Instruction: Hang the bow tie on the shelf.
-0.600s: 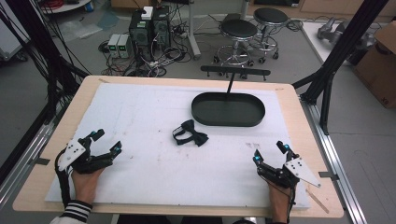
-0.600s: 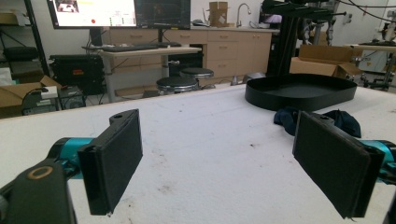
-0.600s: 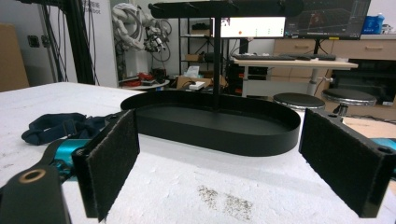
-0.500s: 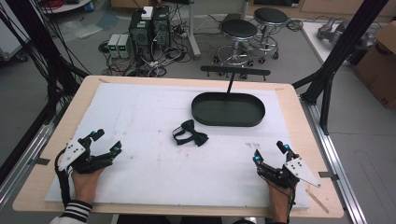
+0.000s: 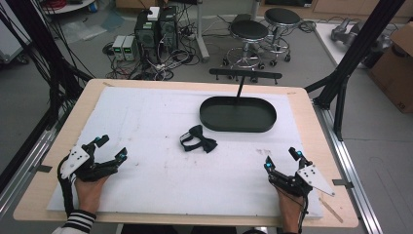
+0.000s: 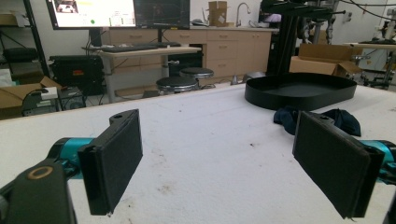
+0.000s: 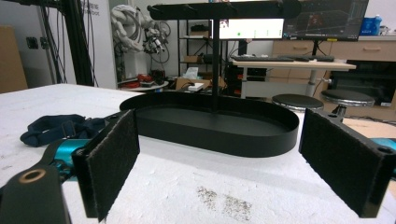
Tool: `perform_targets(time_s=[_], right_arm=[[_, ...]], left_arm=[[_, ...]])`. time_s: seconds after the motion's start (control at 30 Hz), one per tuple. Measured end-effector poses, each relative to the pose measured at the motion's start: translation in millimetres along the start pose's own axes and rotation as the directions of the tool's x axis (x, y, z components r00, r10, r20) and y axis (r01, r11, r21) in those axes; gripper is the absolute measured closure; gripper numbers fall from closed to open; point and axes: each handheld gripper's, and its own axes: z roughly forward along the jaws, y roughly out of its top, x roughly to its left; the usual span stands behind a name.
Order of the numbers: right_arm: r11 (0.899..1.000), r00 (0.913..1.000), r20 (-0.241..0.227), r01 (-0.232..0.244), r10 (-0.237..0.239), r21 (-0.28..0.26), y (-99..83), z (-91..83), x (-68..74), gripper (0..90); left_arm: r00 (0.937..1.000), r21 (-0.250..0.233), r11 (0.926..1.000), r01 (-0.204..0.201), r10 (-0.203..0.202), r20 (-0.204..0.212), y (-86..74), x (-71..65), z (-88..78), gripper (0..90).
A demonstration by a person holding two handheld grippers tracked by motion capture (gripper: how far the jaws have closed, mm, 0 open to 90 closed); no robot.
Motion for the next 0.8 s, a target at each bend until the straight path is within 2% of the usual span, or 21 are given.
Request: perform_targets(time_s=[0.17,0.33,0.53,0.63,0.7,0.73,0.8], right_arm=[[1.000,1.0000,0.002,-0.008,0.008,0.005,0.5,0.7,-1.0,11.3],[0.998,0.9985,0.001,-0.055,0.055,0.039,3.4,3.7,-4.7,11.3],[0.999,0.9990,-0.029,-0.034,0.035,0.035,20.4,10.9,-0.5,11.3],[0.998,0.9976,-0.063,-0.025,0.029,0.057,31.6,19.3,5.0,11.3],[0.997,0.9962,-0.086,-0.007,0.014,0.075,39.1,26.4,10.0,11.3],[0.996,0.9937,-0.112,0.018,-0.007,0.091,46.8,34.5,16.2,11.3],[0.994,0.9922,-0.124,0.026,-0.013,0.104,50.8,38.4,19.8,11.3]], left_arm=[[1.0000,0.000,1.0000,0.000,0.000,0.000,0.0,0.0,0.1,16.2],[1.0000,0.002,1.0000,0.005,-0.005,-0.001,0.1,0.2,0.4,16.2],[1.0000,0.005,1.0000,0.008,-0.008,-0.003,0.2,0.6,0.6,16.2],[1.0000,0.005,1.0000,0.008,-0.007,-0.003,0.2,0.6,0.7,16.2],[0.9999,0.004,0.9999,0.010,-0.010,-0.003,0.3,0.6,0.7,16.2],[1.0000,0.005,0.9999,0.009,-0.009,-0.003,0.3,0.7,0.7,16.2],[0.9999,0.004,0.9999,0.010,-0.010,-0.003,0.3,0.6,0.7,16.2]])
